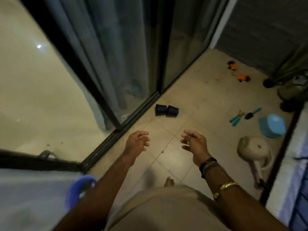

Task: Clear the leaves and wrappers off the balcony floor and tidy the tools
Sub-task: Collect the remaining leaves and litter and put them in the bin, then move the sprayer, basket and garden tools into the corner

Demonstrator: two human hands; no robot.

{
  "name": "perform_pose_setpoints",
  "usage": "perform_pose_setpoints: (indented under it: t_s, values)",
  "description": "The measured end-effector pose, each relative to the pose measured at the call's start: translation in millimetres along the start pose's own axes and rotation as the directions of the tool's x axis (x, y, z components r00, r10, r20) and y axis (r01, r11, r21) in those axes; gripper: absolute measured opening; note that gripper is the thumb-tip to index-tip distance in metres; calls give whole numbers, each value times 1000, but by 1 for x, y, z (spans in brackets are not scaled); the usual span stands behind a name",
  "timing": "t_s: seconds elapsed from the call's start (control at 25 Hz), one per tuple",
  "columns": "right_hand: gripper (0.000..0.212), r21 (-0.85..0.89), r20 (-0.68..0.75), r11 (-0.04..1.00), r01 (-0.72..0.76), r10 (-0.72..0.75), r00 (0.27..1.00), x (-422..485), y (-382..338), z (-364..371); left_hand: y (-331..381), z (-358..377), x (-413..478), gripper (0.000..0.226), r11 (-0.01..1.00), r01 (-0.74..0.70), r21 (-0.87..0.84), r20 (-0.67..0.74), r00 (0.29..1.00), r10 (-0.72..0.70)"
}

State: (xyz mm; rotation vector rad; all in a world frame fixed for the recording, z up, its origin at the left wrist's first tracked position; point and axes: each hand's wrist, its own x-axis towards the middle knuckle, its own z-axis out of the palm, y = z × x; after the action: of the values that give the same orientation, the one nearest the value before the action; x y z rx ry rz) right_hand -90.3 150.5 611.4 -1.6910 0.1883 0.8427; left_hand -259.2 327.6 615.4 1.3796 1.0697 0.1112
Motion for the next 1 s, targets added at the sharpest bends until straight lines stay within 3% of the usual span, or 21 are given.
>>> perform_pose_setpoints:
  t_s: [0.28,0.52,0.64,0.88,1.0]
  values:
    - [20,278,-314,961,-1,92,945,70,-50,-150,96,185,92,18,990,-40,133,321,947,-5]
    - [22,523,-512,846,103,216,832,136,-86,-228,172,320,182,21,951,-122,286,586,807,-73]
    - [24,614,-612,761,211,290,736,168,-112,-263,227,390,233,20,921,-186,343,672,734,-102]
    - [23,712,-684,586,387,453,571,222,-143,-336,304,553,285,19,832,-338,441,788,589,-178]
    - [16,742,-669,478,469,501,549,259,-133,-390,310,652,292,17,795,-360,487,810,528,-257]
